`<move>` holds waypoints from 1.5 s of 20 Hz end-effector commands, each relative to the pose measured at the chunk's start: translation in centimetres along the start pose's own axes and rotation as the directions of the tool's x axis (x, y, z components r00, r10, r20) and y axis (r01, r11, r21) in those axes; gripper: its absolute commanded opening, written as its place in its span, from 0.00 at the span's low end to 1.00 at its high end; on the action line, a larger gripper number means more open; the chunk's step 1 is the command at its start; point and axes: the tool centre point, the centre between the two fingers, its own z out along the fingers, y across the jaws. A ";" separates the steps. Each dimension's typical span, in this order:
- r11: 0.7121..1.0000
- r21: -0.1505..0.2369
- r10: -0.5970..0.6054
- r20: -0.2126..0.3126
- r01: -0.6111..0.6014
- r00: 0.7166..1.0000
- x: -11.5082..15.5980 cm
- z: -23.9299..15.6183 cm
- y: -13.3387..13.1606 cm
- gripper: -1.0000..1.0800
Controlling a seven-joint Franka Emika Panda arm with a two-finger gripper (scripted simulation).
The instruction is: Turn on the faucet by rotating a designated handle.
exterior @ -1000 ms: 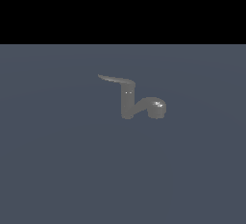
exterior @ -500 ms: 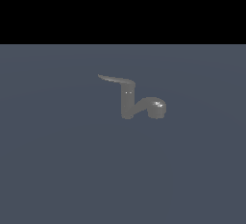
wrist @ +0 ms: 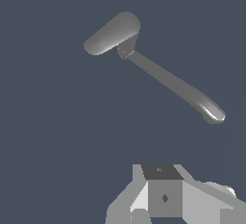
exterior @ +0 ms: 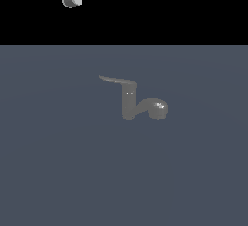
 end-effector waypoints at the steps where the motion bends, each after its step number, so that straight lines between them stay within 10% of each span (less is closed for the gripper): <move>1: 0.999 0.003 0.054 0.001 -0.054 0.999 0.8 1.2 -1.2 0.00; 16: 0.935 0.012 0.354 0.005 -0.354 0.935 6.9 7.9 -6.8 0.00; 30: 0.787 0.014 0.617 0.005 -0.617 0.787 14.4 14.4 -10.1 0.00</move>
